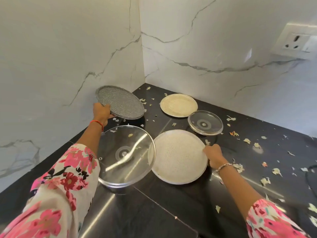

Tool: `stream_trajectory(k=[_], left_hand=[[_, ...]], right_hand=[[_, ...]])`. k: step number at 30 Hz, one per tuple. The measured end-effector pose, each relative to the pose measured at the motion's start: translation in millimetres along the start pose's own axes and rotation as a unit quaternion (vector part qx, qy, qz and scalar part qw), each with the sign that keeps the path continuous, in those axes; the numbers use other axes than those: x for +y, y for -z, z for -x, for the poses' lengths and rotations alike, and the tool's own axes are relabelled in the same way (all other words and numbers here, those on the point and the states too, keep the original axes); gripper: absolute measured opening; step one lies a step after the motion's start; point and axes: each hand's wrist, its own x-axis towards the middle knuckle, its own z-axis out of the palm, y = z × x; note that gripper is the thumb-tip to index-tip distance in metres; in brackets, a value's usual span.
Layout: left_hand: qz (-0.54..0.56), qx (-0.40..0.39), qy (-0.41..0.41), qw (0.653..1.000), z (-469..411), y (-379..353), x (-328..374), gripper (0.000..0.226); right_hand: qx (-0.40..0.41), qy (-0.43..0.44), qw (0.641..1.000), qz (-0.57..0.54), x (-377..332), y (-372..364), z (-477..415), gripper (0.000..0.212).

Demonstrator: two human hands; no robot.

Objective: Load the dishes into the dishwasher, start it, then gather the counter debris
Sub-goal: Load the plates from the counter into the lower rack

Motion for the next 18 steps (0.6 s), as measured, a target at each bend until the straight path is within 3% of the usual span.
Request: stream_trajectory(k=[3, 9, 15, 18], left_hand=[[0.015, 0.007, -0.002, 1.000, 3, 5, -6, 0.024], [0.072, 0.011, 0.028, 0.997, 89, 3, 9, 0.028], [0.128, -0.011, 0.044, 0.991, 201, 14, 2, 0.034], [0.174, -0.008, 0.052, 0.983, 267, 22, -6, 0.027]], right_hand=[[-0.024, -0.033, 0.998, -0.047, 15, 20, 4, 0.045], [-0.166, -0.075, 0.966, -0.185, 41, 61, 39, 0.039], [-0.197, -0.054, 0.953, -0.226, 70, 108, 79, 0.048], [-0.188, -0.045, 0.947, -0.256, 92, 139, 103, 0.046]])
